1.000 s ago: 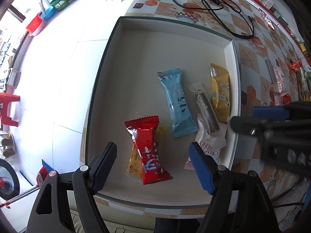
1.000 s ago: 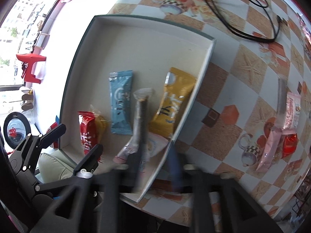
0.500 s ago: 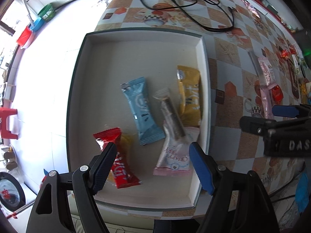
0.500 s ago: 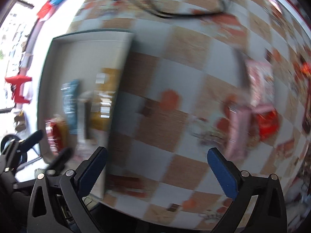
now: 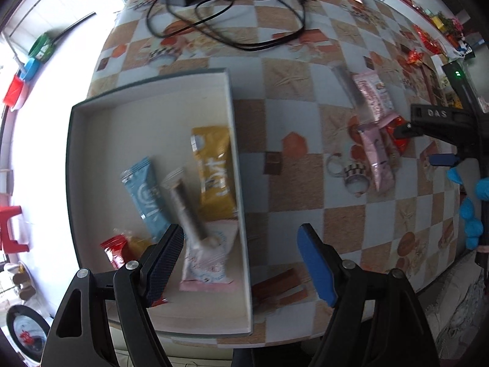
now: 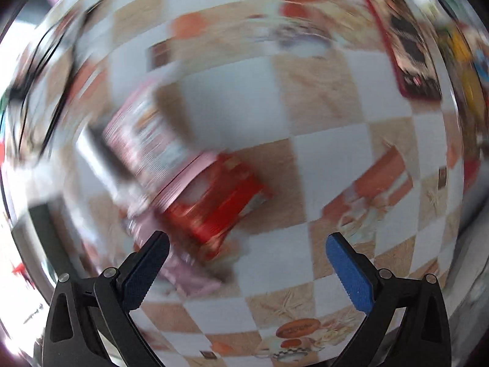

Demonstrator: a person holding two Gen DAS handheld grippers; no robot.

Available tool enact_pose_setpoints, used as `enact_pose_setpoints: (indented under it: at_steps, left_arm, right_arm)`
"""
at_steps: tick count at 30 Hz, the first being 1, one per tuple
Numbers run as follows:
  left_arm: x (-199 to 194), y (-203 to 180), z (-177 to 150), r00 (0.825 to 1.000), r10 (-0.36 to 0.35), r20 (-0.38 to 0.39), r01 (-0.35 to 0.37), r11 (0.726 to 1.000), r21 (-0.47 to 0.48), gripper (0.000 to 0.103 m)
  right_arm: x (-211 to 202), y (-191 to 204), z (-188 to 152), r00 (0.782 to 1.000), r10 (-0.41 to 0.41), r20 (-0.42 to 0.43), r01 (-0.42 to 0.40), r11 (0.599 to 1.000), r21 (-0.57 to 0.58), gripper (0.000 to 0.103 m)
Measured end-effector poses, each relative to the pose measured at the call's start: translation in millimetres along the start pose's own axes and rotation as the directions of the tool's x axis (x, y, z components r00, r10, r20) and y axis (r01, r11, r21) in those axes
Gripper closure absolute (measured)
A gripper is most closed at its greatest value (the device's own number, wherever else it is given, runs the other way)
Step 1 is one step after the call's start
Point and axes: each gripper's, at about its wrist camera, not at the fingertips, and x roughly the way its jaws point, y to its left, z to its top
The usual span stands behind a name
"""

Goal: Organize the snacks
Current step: 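Grasp another clear stick packet with left while right grasps the red wafer packet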

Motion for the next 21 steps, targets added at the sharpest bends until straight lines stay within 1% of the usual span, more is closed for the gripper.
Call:
enact_pose_setpoints:
  at_steps: [2, 7, 9, 10, 12, 16, 21]
  left_arm:
    - [1, -8, 6, 1.0, -0.006, -0.003, 0.006, 1.0, 0.009, 0.023]
    - [4, -26, 14, 1.0, 0.003, -0.02, -0.002, 1.0, 0.025, 0.023]
    - [6, -30, 15, 1.0, 0.005, -0.03, -0.004, 1.0, 0.02, 0.023]
    - [6, -31, 16, 0.999, 0.005, -0.031, -0.005, 1.0, 0.016, 0.023]
    - [8, -33, 21, 0.999, 0.004, -0.035, -0.003, 1.0, 0.007, 0.023]
    - [12, -39, 32, 0.999, 0.006, -0.044, -0.006, 1.0, 0.0, 0.023]
    - [22, -52, 57, 0.999, 0.005, -0.046, -0.007, 1.0, -0.029, 0.023]
  right_arm:
    - [4, -4, 7, 1.0, 0.028, -0.003, -0.028, 0.999, 0.03, 0.0]
    - [17, 2, 23, 1.0, -0.005, -0.008, 0.005, 1.0, 0.002, 0.0]
    - [24, 2, 26, 1.0, -0.006, -0.014, 0.006, 1.0, 0.004, 0.0]
    - [29, 2, 17, 1.0, -0.015, -0.008, 0.015, 1.0, 0.002, 0.0]
    - [32, -2, 16, 0.999, -0.033, 0.004, 0.033, 0.999, -0.013, 0.0]
    - [34, -6, 9, 0.999, -0.041, 0.02, 0.042, 0.997, -0.057, 0.0]
    - [41, -18, 0, 0.999, -0.044, 0.024, 0.046, 0.995, -0.085, 0.0]
